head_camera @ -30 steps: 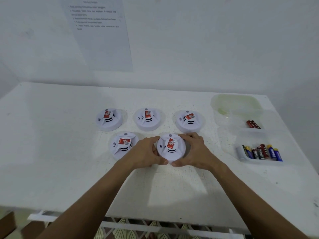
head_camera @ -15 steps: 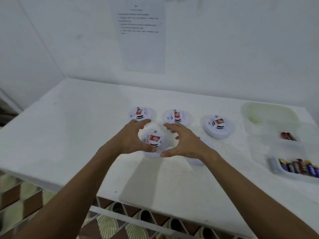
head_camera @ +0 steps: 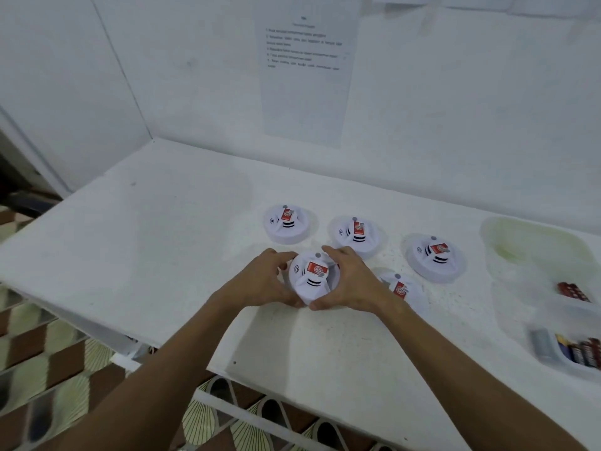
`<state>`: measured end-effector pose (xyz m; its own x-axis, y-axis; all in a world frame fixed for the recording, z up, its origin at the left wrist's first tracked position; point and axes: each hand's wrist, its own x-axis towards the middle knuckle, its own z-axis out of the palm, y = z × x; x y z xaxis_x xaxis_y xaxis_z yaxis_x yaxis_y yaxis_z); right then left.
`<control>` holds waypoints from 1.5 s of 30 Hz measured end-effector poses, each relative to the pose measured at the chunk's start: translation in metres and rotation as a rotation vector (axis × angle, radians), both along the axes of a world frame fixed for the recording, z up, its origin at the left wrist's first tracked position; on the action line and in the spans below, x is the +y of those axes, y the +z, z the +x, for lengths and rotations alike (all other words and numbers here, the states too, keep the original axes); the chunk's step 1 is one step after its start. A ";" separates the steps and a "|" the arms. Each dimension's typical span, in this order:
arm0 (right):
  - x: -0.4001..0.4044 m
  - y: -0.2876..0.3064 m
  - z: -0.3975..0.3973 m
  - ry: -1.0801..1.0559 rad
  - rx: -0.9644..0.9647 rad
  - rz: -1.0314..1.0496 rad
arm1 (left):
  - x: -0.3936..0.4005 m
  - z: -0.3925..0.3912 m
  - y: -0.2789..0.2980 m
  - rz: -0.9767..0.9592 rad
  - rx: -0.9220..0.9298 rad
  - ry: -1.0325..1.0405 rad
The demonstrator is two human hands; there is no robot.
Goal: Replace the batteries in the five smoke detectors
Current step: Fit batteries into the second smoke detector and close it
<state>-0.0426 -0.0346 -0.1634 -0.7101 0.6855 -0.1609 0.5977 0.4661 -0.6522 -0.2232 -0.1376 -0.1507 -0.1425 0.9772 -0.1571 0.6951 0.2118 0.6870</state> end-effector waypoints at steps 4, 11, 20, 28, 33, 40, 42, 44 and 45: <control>-0.002 0.017 0.013 0.012 0.082 -0.014 | -0.003 0.000 0.013 0.020 -0.054 -0.004; 0.000 0.061 0.062 0.065 0.136 -0.038 | 0.000 0.039 0.057 0.097 -0.205 -0.094; 0.015 0.093 0.161 -0.030 0.495 -0.423 | 0.023 0.124 0.082 0.117 -0.237 -0.215; 0.018 0.099 0.230 -0.089 0.563 -0.318 | 0.049 0.190 0.094 0.172 -0.377 -0.241; 0.020 0.100 0.257 -0.117 0.478 -0.192 | 0.057 0.211 0.101 0.140 -0.370 -0.273; 0.019 0.097 0.275 -0.131 0.531 -0.214 | 0.068 0.225 0.116 0.164 -0.272 -0.398; 0.019 0.098 0.279 -0.125 0.568 -0.240 | 0.070 0.227 0.120 0.146 -0.317 -0.420; 0.019 0.098 0.283 -0.116 0.594 -0.271 | 0.073 0.228 0.121 0.118 -0.364 -0.418; 0.019 0.097 0.284 -0.114 0.596 -0.283 | 0.074 0.228 0.121 0.104 -0.371 -0.411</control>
<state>0.2415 -0.0153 -0.0668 -0.6589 0.7504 0.0516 0.1331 0.1838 -0.9739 0.0049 -0.0640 -0.0293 0.2997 0.9537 -0.0236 0.4138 -0.1077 0.9040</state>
